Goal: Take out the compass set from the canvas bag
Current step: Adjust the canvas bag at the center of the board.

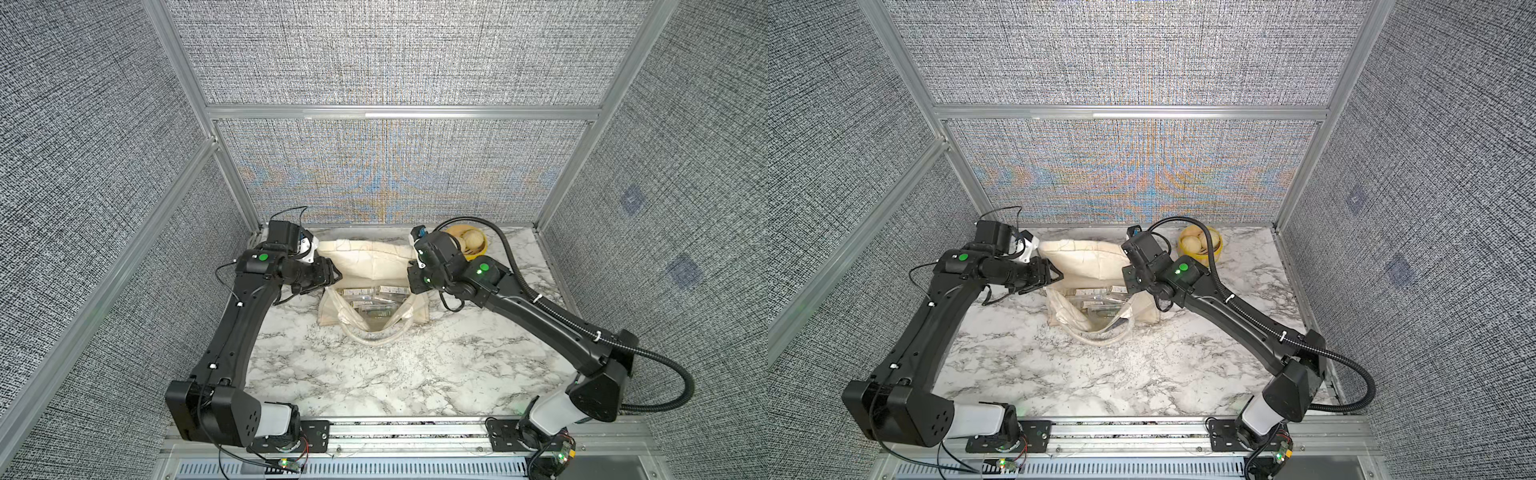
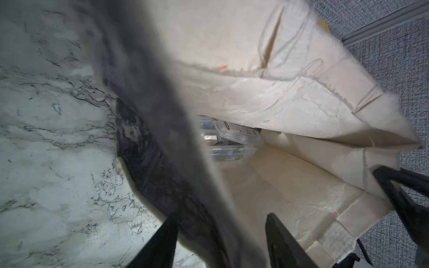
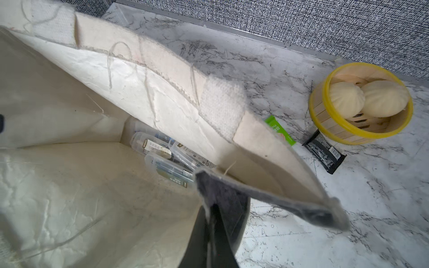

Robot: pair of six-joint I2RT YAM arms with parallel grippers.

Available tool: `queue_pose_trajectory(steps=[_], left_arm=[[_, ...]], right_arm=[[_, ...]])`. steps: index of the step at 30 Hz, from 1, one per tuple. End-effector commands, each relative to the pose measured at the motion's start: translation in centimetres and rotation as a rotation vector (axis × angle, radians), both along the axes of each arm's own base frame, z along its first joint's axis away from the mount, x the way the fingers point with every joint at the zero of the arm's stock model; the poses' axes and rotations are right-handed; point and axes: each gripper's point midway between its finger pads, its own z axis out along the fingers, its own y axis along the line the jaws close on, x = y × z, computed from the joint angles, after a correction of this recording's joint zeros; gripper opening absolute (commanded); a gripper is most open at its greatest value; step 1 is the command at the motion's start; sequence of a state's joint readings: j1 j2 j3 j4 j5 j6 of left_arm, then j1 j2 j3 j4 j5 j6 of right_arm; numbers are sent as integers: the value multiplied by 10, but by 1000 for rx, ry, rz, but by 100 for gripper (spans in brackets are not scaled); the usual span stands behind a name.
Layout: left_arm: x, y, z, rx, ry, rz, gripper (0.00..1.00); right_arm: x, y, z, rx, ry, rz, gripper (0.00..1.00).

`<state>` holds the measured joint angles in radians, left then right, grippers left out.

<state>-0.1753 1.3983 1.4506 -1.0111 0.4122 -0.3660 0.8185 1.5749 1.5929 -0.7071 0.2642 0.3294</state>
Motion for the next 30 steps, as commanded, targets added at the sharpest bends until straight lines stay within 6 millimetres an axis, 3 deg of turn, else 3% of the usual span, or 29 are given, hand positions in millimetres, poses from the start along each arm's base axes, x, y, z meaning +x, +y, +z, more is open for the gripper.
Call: queue_pose_trajectory(steps=[1,4,7,12,15,18,19,21,22,24,27,30], left_arm=[[18,16,0,115,-49,33,62],[29,34,-2,223,-63,83,62],[33,47,-6,300,-60,114,54],[31,36,-6,231,-48,95,38],[26,30,-7,194,-33,84,22],[20,29,-6,191,-27,74,4],[18,30,-4,193,-30,71,0],[16,29,0,188,-38,61,0],[15,28,2,183,-44,55,0],[14,26,5,176,-57,47,0],[14,25,10,167,-77,39,0],[14,22,15,152,-95,31,0]], right_arm=[[-1,5,-4,-6,4,16,0],[-3,5,-6,-10,9,20,0],[-2,0,-5,-21,-4,7,0],[0,-5,0,-31,-34,-4,0],[2,-10,3,-46,-41,-9,0],[-2,-20,13,-125,-49,37,19],[-7,-24,18,-179,-55,90,30],[-28,-20,29,-261,-54,311,57],[-37,-15,34,-276,-61,409,64],[-50,-4,49,-290,-131,581,71],[-45,21,65,-298,-286,732,86],[-33,49,67,-345,-344,868,92]])
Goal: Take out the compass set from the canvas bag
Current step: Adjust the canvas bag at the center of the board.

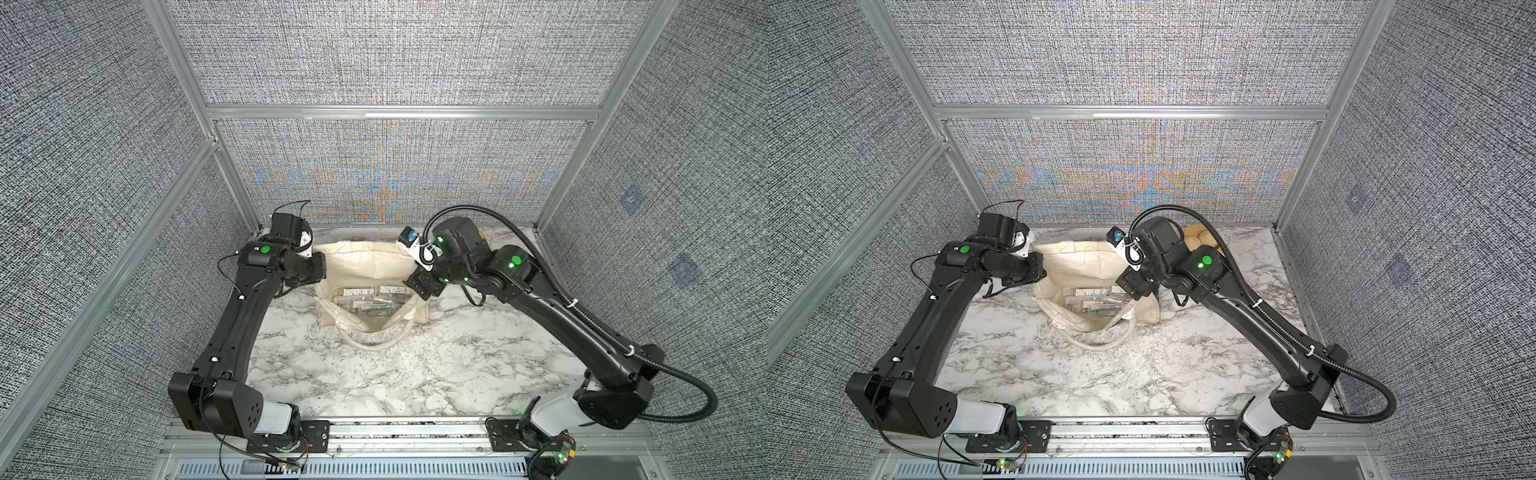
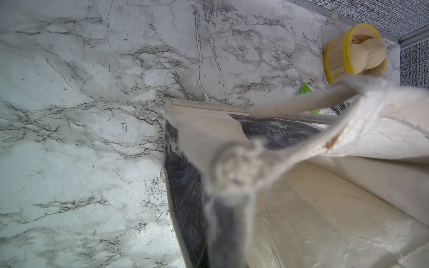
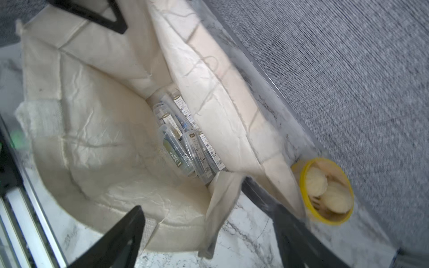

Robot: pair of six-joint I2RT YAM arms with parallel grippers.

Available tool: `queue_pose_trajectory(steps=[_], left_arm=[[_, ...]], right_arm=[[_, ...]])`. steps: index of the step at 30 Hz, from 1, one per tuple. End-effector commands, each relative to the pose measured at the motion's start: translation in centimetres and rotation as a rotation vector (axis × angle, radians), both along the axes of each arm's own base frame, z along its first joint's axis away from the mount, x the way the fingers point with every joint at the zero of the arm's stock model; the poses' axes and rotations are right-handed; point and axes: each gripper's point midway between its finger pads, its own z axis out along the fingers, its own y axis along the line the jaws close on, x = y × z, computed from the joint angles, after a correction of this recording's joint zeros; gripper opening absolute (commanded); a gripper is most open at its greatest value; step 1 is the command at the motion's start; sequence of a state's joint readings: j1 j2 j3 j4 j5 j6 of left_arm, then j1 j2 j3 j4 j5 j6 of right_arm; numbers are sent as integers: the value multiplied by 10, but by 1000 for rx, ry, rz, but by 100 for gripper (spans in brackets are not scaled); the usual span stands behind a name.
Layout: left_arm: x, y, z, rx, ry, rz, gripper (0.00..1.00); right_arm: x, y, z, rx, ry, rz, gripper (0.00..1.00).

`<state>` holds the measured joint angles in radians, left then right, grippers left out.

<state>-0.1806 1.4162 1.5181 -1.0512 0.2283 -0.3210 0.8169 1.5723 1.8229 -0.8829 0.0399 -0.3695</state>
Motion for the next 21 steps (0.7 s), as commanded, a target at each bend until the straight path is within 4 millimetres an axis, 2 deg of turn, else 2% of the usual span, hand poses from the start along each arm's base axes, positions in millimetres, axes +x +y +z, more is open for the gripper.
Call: queue_pose_trajectory(steps=[1,5,9,11,14,18,21], left_arm=[[2,-4,11,-20,-43,-28,0],[-1,-6,15,-24,-63,-46,0],[-7,-4,13,-6,-64,-67,0],[-11,-2,11,5,-62,-74,0],[-14,-2,8,10,-59,-83,0],[-15,-4,5,0,-54,-94,0],[-16,-4,1,5,-44,-97,0]], right_arm=[[6,36,3,-90,-99,280,92],[36,54,-14,-194,-79,356,94],[65,61,-29,-159,-24,380,94],[71,62,-38,-143,16,396,93],[79,68,-54,-129,51,410,90],[100,68,-79,-166,68,356,83],[104,67,-82,-173,71,326,73]])
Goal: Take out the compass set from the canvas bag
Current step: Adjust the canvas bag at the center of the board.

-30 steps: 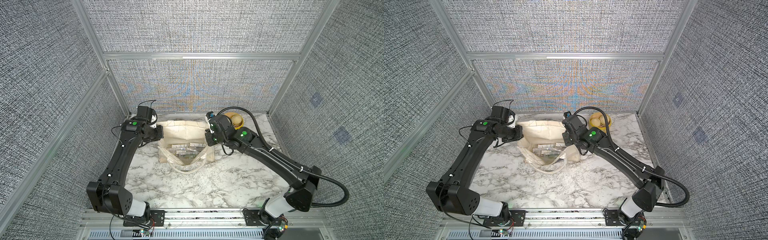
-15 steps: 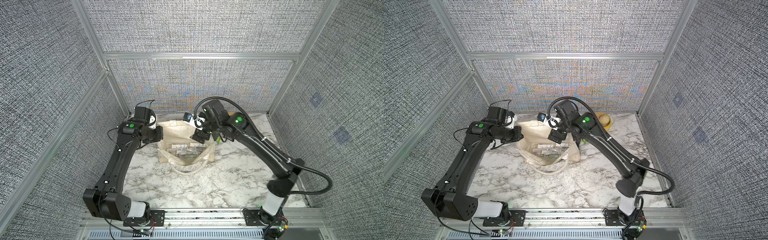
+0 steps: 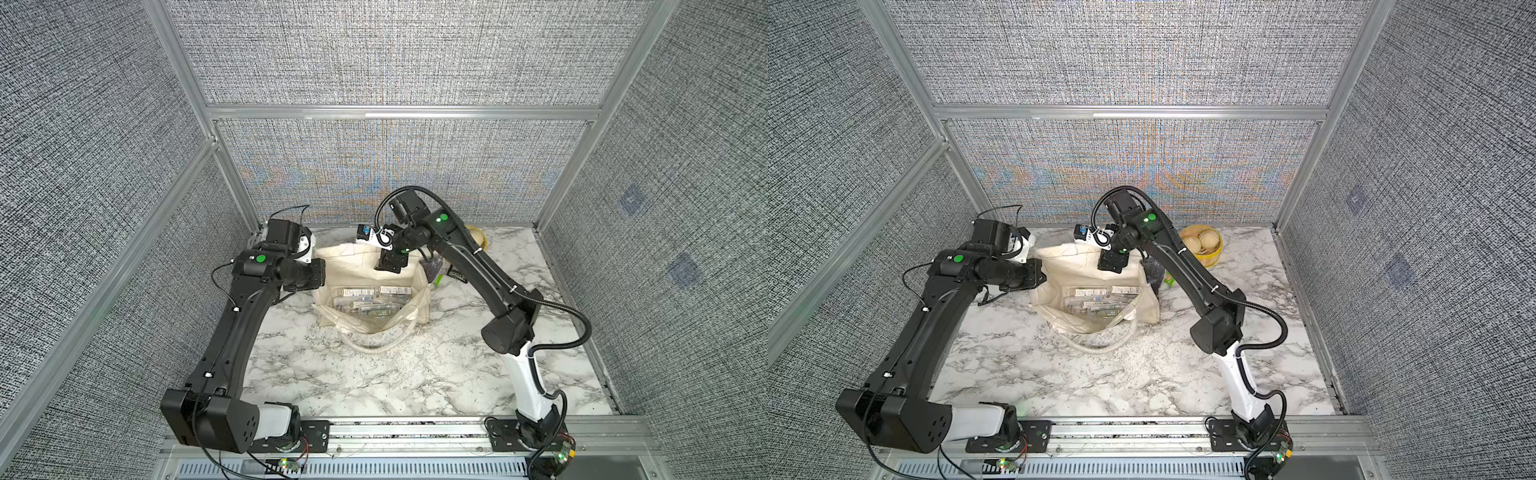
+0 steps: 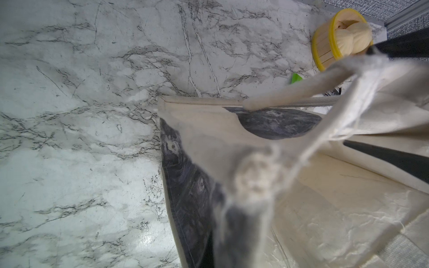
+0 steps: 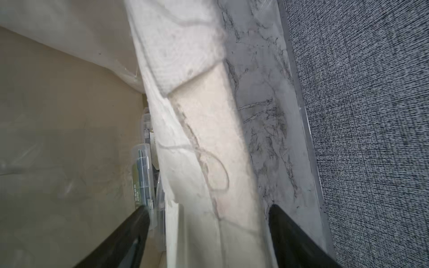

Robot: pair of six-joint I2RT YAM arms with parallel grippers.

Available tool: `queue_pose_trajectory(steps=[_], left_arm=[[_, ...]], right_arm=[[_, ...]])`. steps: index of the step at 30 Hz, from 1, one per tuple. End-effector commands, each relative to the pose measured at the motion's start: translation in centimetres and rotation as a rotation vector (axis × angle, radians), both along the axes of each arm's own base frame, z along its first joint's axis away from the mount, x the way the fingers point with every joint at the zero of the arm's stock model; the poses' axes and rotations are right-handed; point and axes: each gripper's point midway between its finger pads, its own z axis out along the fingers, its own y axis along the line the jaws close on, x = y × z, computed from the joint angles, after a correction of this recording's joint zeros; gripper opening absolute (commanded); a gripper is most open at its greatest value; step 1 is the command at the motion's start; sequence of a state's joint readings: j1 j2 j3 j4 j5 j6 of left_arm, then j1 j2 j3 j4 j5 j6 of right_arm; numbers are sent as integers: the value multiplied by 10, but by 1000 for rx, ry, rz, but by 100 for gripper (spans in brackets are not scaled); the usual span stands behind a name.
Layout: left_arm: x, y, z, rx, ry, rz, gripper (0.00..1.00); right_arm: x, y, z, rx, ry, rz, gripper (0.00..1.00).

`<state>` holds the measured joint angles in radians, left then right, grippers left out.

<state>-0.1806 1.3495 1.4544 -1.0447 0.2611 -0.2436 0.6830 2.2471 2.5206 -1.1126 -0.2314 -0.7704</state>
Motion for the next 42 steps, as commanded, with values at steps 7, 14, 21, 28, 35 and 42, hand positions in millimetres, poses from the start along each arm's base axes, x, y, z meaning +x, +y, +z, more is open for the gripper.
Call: queue_pose_trajectory(steps=[7,14,21,28,35,42], left_arm=[[-2,6,-5,36,-4,-3,0],[-8,6,3,21,-17,13,0],[-35,18,-13,56,88,59,0],[-48,40,-24,144,102,151,0],[-42,33,-19,102,93,144,3],[-59,13,-24,6,172,72,29]], right_arm=[[8,-7,25,9,-112,-64,22],[26,-14,29,13,-166,-192,0],[47,-36,48,25,-217,-348,0],[60,-63,57,15,-241,-441,0],[63,-74,56,6,-240,-480,0],[51,-55,49,48,-220,-441,0]])
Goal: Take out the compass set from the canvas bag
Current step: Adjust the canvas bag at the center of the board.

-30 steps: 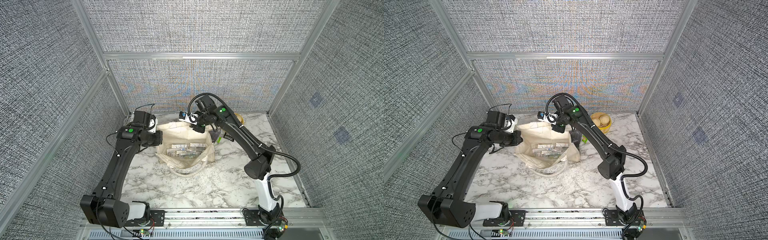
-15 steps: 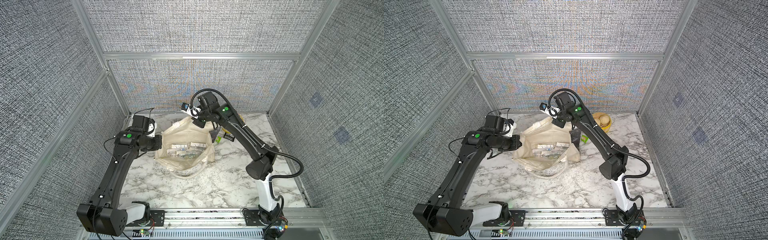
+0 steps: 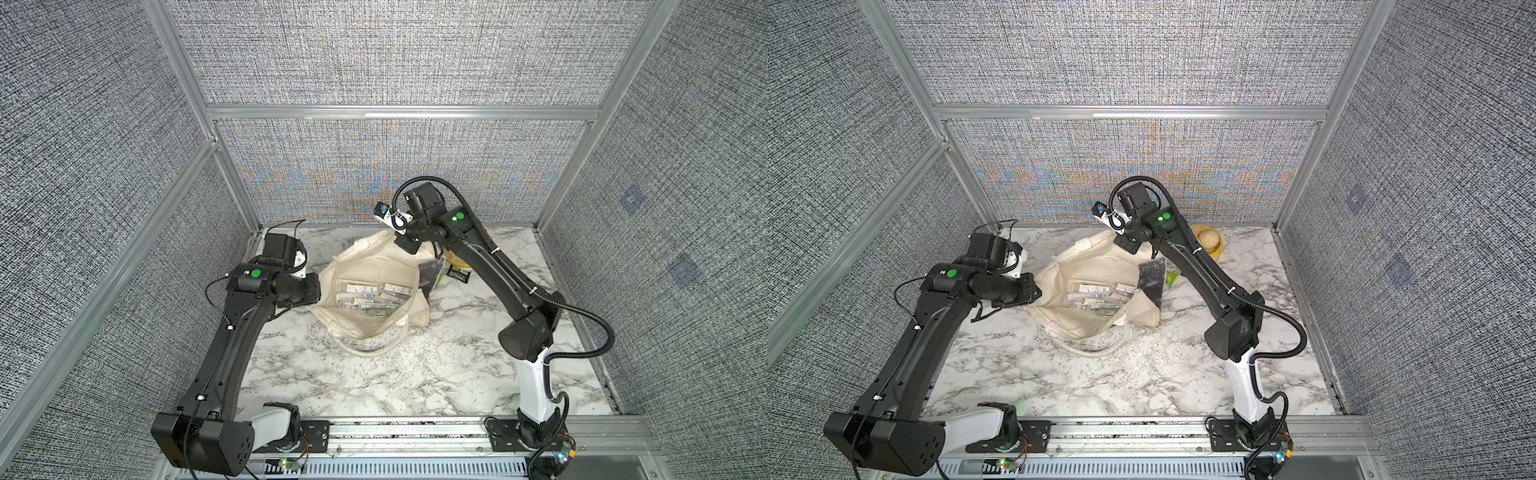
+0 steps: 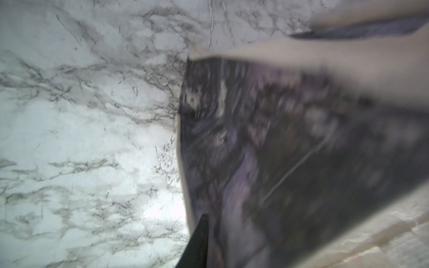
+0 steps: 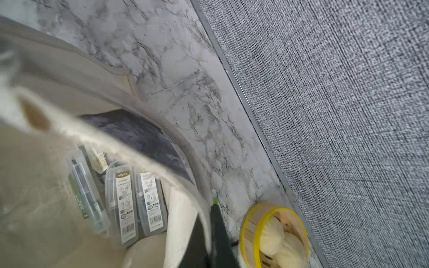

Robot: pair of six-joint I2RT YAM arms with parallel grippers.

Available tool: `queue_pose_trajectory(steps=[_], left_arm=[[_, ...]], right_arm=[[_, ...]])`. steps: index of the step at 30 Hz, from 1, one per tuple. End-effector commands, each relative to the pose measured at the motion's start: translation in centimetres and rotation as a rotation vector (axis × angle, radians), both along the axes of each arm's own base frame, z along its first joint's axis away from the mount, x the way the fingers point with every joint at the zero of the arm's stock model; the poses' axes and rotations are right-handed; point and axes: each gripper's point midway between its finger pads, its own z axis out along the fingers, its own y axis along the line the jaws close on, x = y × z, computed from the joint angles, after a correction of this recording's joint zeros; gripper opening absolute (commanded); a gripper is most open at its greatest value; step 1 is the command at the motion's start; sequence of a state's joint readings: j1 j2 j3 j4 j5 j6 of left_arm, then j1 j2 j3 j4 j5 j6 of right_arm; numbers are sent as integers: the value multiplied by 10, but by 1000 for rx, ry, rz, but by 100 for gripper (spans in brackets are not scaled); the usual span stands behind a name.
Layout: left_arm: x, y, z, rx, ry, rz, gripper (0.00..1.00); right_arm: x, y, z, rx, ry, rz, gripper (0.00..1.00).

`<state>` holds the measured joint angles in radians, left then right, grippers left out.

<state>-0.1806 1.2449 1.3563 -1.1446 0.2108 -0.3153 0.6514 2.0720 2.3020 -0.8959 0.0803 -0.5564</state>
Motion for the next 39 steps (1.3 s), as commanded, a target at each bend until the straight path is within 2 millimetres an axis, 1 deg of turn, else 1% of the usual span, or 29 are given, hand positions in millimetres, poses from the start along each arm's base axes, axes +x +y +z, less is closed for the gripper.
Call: queue_pose_trajectory(steps=[1,4,8,10,11,13,17,18,19,22,26,28,29,30,31,32,33,34,35,36,37,38,39], left_arm=[[-15,-5,-6,-33,63,-12,31],[-5,-9,-5,-47,49,-21,33],[21,-25,13,-95,-19,-64,40],[35,-34,19,-83,-57,-97,46],[41,-36,19,-63,-70,-115,47],[52,-35,13,-11,-72,-126,47],[63,-15,-9,137,-44,-111,48],[63,-11,-15,162,-30,-108,46],[62,-9,-17,177,-20,-107,43],[54,-2,-15,202,-2,-95,24],[47,10,-3,250,-40,-70,1],[44,8,0,237,-47,-71,0],[42,6,1,217,-44,-73,0],[38,3,0,198,-39,-76,0],[34,1,0,181,-35,-75,0],[30,0,0,162,-36,-74,0],[27,-1,0,151,-40,-73,0],[23,-1,0,142,-49,-69,0],[20,0,-1,139,-56,-63,0],[17,1,-2,134,-64,-59,0],[15,0,-4,127,-70,-56,0],[13,0,-6,116,-75,-50,0],[11,-1,-8,106,-78,-46,0]], right_arm=[[5,2,7,21,-42,-38,0],[3,7,3,23,-31,-22,0],[-3,13,3,39,-14,2,0],[-6,16,3,53,-5,15,0],[-7,17,3,60,-1,17,0],[-10,19,2,68,8,23,0],[-14,19,-3,73,22,28,0],[-14,18,-4,74,22,26,0],[-15,18,-6,71,24,27,0],[-15,18,-7,66,23,31,0],[-15,18,-5,50,23,58,0],[-20,15,4,41,27,77,0],[-25,13,15,43,24,87,1],[-32,10,28,50,20,94,14],[-43,8,46,66,13,108,29],[-58,7,61,83,3,129,36],[-72,8,72,95,-5,164,40],[-90,12,77,103,-16,209,44],[-112,19,80,110,-38,277,47],[-133,28,78,117,-59,349,48],[-156,39,71,127,-85,423,51],[-176,52,68,155,-126,496,51],[-193,62,64,186,-139,556,51]])
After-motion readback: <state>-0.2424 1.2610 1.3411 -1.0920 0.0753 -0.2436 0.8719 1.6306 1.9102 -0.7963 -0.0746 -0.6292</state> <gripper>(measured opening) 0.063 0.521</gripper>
